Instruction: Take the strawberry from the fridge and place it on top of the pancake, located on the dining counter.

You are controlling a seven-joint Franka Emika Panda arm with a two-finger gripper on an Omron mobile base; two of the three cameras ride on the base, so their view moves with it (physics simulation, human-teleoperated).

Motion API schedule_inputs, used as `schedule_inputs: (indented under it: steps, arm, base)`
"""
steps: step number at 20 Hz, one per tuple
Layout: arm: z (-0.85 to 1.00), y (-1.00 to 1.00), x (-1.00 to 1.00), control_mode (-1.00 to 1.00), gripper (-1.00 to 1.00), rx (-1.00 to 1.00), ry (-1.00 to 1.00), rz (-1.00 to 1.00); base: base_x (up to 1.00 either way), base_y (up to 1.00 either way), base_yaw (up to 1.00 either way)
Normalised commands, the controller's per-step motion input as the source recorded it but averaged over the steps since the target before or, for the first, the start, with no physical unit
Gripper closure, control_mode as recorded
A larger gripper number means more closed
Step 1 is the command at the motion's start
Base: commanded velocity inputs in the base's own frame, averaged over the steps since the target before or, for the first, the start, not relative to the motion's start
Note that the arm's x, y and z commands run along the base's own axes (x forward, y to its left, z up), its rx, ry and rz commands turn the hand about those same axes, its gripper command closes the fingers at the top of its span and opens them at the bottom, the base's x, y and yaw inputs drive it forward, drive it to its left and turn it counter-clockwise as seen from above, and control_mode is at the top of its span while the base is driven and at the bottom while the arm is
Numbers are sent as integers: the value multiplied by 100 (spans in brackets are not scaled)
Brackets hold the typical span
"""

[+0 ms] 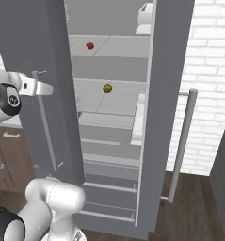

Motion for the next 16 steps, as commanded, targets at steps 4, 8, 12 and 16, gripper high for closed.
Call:
schedule_inputs:
  steps: [4, 8, 12, 16]
  arm:
    - [-9, 40, -76, -100, 100, 0, 6, -15]
    - [-12, 51, -72, -100, 100, 0, 4, -17]
    - [-7, 40, -57, -100, -100, 0, 0, -17]
    - [-1, 46, -23, -100, -100, 0, -1, -10]
  base:
    - [0, 0, 0]
    - [0, 0, 0]
    - [0, 0, 0]
    - [0, 0, 0]
